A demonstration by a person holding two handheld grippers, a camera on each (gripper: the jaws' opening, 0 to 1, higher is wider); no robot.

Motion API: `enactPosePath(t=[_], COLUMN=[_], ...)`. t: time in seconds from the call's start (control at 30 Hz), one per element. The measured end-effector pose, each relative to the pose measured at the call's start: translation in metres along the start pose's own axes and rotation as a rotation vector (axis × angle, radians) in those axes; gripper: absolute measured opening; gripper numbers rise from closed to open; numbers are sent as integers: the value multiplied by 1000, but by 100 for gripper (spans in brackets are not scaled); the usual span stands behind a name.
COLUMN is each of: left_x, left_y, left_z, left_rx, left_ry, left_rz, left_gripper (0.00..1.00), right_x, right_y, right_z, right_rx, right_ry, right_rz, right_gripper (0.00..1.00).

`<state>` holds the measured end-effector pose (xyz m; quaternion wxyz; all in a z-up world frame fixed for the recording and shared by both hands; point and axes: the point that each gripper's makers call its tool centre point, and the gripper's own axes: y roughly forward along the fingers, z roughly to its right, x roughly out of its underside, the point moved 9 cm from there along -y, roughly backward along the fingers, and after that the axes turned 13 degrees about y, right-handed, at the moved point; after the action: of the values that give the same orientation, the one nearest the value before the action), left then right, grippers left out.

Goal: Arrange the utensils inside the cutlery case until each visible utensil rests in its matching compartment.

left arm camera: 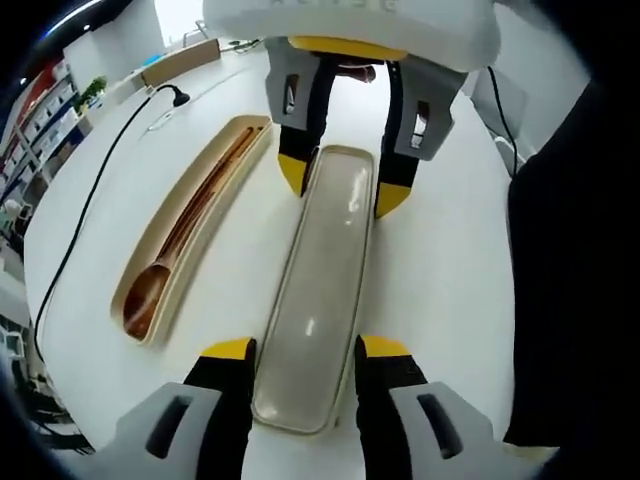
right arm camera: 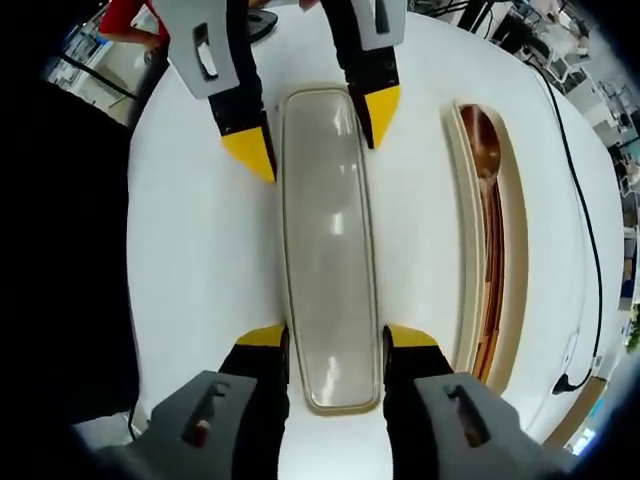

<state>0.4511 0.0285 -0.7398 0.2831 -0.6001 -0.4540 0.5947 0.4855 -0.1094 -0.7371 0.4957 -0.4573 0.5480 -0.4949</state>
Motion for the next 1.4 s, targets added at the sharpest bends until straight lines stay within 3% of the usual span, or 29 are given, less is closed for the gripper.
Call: enactPosePath(t=[0.23, 0.37, 0.47, 0.5, 0.7, 0.87, 1.03, 1.13, 1.23, 1.4], left_x=[6, 15, 29, 33, 45, 48, 52, 53, 50, 47], left_y=[-1, -5, -13, -15, -24, -28, -32, -34, -35, -34], left_z=[4, 9, 16, 18, 28, 30, 28, 26, 27, 24], left_rx=[-33, -91, -148, -139, -129, -164, -183, -217, -233, -241], left_ry=[-41, -117, -175, -182, -164, -187, -132, -75, 48, 122], left_rz=[57, 72, 36, 26, -6, -26, -17, -15, 17, 9], left_gripper=[42, 47, 57, 58, 58, 59, 59, 60, 60, 54], right_x=[2, 3, 5, 5, 1, 1, -1, 0, 2, -3], right_y=[0, 0, 0, 0, 0, -1, -2, -3, -4, -4], right_z=[2, 2, 4, 4, 4, 5, 10, 14, 17, 18], right_rx=[-8, -12, -22, -22, -24, -32, -77, -135, -149, -173], right_ry=[1, -4, 2, 3, -6, 7, 51, 131, 121, 107], right_rz=[20, 34, 56, 59, 35, 28, 23, 52, 55, 15], right_gripper=[34, 34, 34, 34, 33, 33, 33, 33, 33, 33])
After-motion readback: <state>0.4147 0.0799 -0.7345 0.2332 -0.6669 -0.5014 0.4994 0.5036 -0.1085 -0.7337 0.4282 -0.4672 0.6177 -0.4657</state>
